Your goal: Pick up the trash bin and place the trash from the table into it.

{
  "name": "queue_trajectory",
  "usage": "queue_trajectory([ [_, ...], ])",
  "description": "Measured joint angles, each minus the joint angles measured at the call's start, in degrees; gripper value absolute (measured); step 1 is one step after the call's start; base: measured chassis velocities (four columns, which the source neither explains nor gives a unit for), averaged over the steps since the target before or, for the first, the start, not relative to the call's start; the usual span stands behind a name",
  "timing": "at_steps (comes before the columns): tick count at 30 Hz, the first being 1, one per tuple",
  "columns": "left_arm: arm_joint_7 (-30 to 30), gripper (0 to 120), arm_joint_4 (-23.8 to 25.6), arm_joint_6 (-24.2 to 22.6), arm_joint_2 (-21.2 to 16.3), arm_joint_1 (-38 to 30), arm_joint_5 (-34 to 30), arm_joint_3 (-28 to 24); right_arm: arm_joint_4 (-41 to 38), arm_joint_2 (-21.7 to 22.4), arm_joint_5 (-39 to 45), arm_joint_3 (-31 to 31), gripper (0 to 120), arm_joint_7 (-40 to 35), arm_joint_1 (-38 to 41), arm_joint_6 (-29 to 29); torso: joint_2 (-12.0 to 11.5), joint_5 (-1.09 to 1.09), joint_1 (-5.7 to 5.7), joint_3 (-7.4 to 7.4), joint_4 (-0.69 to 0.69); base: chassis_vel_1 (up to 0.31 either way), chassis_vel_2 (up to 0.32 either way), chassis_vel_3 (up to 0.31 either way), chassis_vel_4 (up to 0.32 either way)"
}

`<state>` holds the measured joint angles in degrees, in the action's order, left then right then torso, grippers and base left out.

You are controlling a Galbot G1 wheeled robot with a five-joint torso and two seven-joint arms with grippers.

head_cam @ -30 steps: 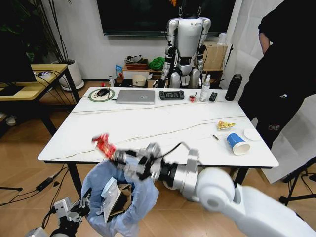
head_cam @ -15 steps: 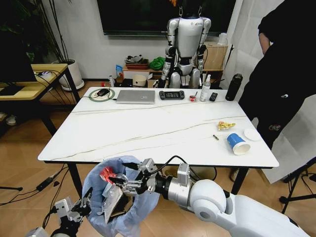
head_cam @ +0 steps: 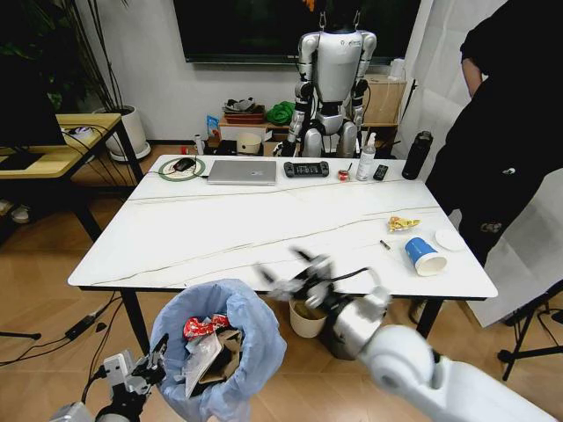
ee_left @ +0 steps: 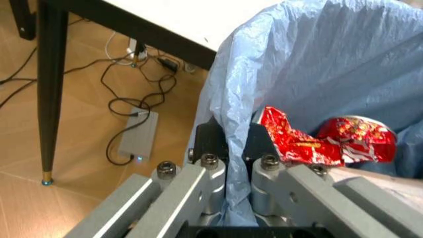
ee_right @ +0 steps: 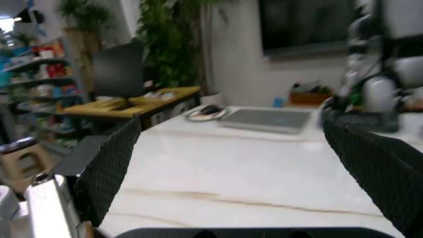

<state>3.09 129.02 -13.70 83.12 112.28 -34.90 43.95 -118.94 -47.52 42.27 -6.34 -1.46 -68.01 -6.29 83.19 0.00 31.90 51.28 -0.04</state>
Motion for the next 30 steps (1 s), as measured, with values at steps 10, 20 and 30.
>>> queue_trajectory([
  [10, 0.99, 0, -1.11, 0.66, -1.73, -0.76, 0.63, -0.02, 6.29, -12.61, -9.11, -21.81, 100, 9.79, -17.71, -5.42, 0.00, 0.01, -0.01, 0.00, 0.01, 0.000, 0.000, 0.000, 0.000],
  [20, 2.38, 0, -3.55, 1.83, -2.68, -0.90, 1.95, -0.86, 10.72, -22.72, -9.77, -28.85, 100, 12.61, -21.18, -7.70, 0.01, -0.03, 0.00, 0.00, 0.01, 0.000, 0.000, 0.000, 0.000],
  [30, 2.98, 0, -4.57, 2.66, -1.29, -1.61, 2.08, -1.32, 15.03, -28.42, -9.81, -29.14, 100, 15.43, -22.05, -10.46, 0.01, 0.00, -0.01, 0.00, 0.02, 0.000, 0.000, 0.000, 0.000],
])
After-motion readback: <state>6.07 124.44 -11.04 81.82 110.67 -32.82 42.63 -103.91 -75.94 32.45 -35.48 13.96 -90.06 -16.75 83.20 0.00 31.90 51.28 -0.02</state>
